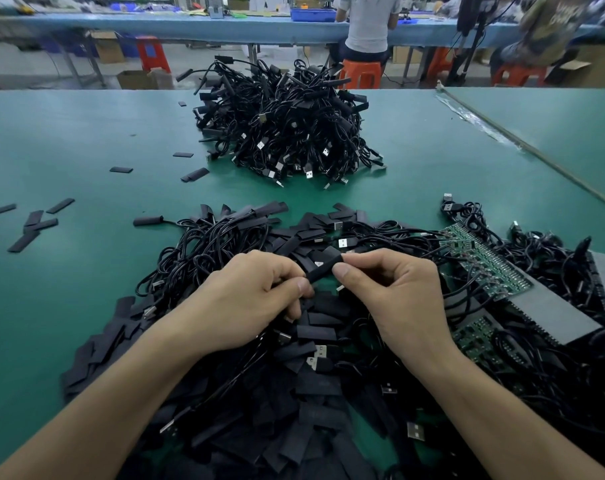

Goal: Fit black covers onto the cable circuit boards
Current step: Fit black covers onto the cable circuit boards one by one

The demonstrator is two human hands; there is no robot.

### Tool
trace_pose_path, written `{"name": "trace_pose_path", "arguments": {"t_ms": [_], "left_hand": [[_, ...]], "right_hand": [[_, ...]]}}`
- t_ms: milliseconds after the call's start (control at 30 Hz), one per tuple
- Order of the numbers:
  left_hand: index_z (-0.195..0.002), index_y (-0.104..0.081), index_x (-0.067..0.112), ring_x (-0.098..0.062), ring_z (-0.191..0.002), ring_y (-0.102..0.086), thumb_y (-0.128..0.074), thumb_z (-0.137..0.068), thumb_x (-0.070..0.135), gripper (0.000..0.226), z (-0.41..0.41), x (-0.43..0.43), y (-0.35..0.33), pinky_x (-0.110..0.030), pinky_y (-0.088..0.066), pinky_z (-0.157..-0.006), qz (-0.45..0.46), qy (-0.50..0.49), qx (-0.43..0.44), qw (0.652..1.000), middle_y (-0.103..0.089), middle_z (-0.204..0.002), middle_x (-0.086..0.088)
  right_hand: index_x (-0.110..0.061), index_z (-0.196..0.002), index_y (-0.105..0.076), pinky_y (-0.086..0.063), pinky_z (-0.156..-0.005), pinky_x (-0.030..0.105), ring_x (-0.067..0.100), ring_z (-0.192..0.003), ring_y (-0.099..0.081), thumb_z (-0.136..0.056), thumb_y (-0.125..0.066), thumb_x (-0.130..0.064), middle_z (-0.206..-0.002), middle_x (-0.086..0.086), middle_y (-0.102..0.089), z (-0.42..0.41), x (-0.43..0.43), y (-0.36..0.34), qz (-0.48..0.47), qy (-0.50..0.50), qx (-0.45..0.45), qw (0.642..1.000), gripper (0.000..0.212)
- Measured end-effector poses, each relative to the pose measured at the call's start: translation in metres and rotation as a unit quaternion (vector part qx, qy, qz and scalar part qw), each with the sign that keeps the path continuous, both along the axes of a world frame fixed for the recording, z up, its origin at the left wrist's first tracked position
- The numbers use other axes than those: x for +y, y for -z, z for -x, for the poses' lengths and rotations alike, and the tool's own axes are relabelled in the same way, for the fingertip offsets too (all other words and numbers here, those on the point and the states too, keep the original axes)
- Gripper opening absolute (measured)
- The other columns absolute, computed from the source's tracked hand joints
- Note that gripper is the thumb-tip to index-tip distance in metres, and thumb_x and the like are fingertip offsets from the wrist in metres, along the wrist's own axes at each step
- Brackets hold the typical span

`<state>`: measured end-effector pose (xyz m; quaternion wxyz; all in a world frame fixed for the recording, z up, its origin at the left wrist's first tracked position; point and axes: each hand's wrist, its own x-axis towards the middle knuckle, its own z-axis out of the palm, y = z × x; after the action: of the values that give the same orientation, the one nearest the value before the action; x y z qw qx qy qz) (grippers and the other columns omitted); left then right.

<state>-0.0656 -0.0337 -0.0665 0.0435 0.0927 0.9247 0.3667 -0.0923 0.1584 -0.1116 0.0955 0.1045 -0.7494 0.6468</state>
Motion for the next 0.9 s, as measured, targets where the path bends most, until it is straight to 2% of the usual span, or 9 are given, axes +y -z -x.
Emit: {"name": "trace_pose_path", "arguments": {"t_ms": [100, 167, 333, 400, 500, 600, 700, 767, 900], "left_hand": [[-0.064, -0.063, 0.041, 0.01, -0.043, -0.048, -0.056, -0.099, 0.031, 0.036, -0.001, 0.0, 0.0, -0.025, -0.033, -0.053, 0.007, 0.004, 0.001, 1.0, -0.066, -0.061, 0.024], [-0.075, -0.066, 0.037, 0.009, -0.049, -0.053, -0.056, -0.097, 0.037, 0.025, -0.001, 0.001, 0.002, -0.028, -0.038, -0.06, 0.006, 0.001, 0.007, 1.0, -0.068, -0.066, 0.024], [-0.088, -0.067, 0.037, 0.007, -0.062, -0.059, -0.061, -0.091, 0.049, 0.014, -0.001, 0.0, 0.004, -0.03, -0.048, -0.067, 0.034, 0.009, 0.017, 0.999, -0.07, -0.076, 0.027], [-0.084, -0.068, 0.035, 0.006, -0.059, -0.059, -0.063, -0.091, 0.047, 0.014, -0.002, -0.001, 0.005, -0.027, -0.045, -0.062, 0.036, 0.018, 0.025, 0.999, -0.069, -0.073, 0.025], [-0.079, -0.071, 0.032, 0.007, -0.055, -0.059, -0.07, -0.088, 0.036, 0.01, -0.001, 0.0, 0.002, -0.009, -0.042, -0.054, -0.022, -0.015, 0.09, 0.996, -0.069, -0.069, 0.023], [-0.079, -0.069, 0.038, 0.002, -0.058, -0.063, -0.072, -0.085, 0.032, 0.009, 0.003, -0.003, -0.002, -0.006, -0.044, -0.056, -0.083, -0.126, 0.195, 0.969, -0.069, -0.068, 0.024], [-0.083, -0.072, 0.036, -0.001, -0.061, -0.066, -0.071, -0.088, 0.035, 0.005, 0.009, -0.012, -0.001, -0.012, -0.05, -0.059, -0.081, -0.224, 0.244, 0.94, -0.068, -0.065, 0.025], [-0.094, -0.075, 0.033, -0.002, -0.063, -0.063, -0.068, -0.09, 0.041, 0.011, 0.01, -0.017, 0.001, -0.027, -0.052, -0.062, -0.025, -0.271, 0.27, 0.924, -0.066, -0.065, 0.027], [-0.112, -0.072, 0.034, -0.024, -0.083, -0.061, -0.06, -0.094, 0.047, 0.025, 0.011, -0.024, 0.008, -0.034, -0.041, -0.065, 0.136, -0.306, 0.286, 0.898, -0.071, -0.086, 0.008]], "right_hand": [[-0.027, -0.081, -0.079, -0.057, -0.073, 0.032, 0.009, -0.075, -0.072, -0.08, -0.082, -0.025, -0.077, -0.011, -0.076, 0.0, 0.0, 0.0, -0.013, 0.01, 0.007, 1.0, 0.005], [-0.026, -0.08, -0.078, -0.057, -0.068, 0.031, 0.012, -0.07, -0.071, -0.082, -0.081, -0.024, -0.075, -0.006, -0.075, 0.001, 0.0, -0.002, 0.01, 0.015, 0.001, 1.0, 0.004], [-0.019, -0.078, -0.074, -0.047, -0.054, 0.014, 0.002, -0.057, -0.058, -0.089, -0.073, -0.016, -0.064, -0.004, -0.068, 0.002, 0.001, -0.006, 0.077, 0.024, -0.009, 0.997, 0.011], [-0.018, -0.08, -0.073, -0.046, -0.052, 0.012, 0.001, -0.056, -0.057, -0.09, -0.071, -0.013, -0.064, -0.004, -0.067, 0.001, 0.001, -0.007, 0.081, 0.032, 0.001, 0.996, 0.012], [-0.019, -0.086, -0.073, -0.05, -0.054, 0.015, 0.005, -0.061, -0.064, -0.09, -0.071, -0.012, -0.071, -0.002, -0.072, 0.0, 0.003, -0.009, 0.1, 0.046, -0.003, 0.994, 0.008], [-0.027, -0.095, -0.072, -0.056, -0.068, 0.02, 0.006, -0.076, -0.071, -0.089, -0.072, -0.014, -0.082, -0.011, -0.075, -0.002, 0.001, -0.008, 0.006, 0.048, 0.016, 0.999, 0.014], [-0.027, -0.094, -0.074, -0.052, -0.07, 0.011, -0.001, -0.078, -0.068, -0.088, -0.073, -0.011, -0.079, -0.019, -0.072, -0.006, -0.003, -0.005, -0.105, 0.044, 0.058, 0.992, 0.018], [-0.024, -0.093, -0.076, -0.049, -0.065, 0.007, -0.003, -0.073, -0.066, -0.088, -0.072, -0.009, -0.076, -0.022, -0.069, -0.007, -0.004, -0.004, -0.162, 0.043, 0.067, 0.984, 0.016], [-0.023, -0.101, -0.075, -0.051, -0.063, 0.018, 0.002, -0.066, -0.061, -0.092, -0.066, -0.016, -0.083, -0.018, -0.068, -0.008, -0.004, -0.003, -0.282, 0.03, 0.066, 0.957, 0.014]]}}
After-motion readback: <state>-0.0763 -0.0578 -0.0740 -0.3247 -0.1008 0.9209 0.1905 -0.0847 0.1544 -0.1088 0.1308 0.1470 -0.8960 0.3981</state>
